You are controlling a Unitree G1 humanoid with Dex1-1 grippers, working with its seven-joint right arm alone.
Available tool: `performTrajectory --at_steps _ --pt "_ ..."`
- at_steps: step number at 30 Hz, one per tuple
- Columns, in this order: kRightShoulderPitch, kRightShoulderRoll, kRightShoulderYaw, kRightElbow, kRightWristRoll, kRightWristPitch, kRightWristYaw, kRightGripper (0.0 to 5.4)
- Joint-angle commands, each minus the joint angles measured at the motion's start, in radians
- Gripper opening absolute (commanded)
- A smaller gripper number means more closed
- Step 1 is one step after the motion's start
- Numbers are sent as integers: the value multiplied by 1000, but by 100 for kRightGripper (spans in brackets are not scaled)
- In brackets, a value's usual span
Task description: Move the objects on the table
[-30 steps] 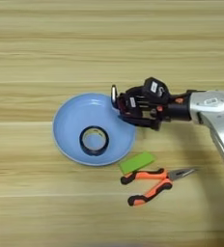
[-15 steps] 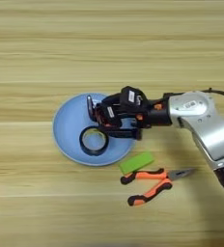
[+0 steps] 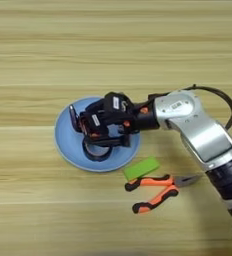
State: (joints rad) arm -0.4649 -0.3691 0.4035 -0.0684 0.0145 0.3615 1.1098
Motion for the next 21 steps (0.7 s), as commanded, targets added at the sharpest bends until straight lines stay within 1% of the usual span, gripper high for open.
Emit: performTrajectory --at_steps 1,9,21 --pt "-110 -1 -8 29 -11 -45 -16 368" --pt "-125 0 3 102 -46 -76 -20 368" --pt "-127 5 11 142 -71 -90 -18 368"
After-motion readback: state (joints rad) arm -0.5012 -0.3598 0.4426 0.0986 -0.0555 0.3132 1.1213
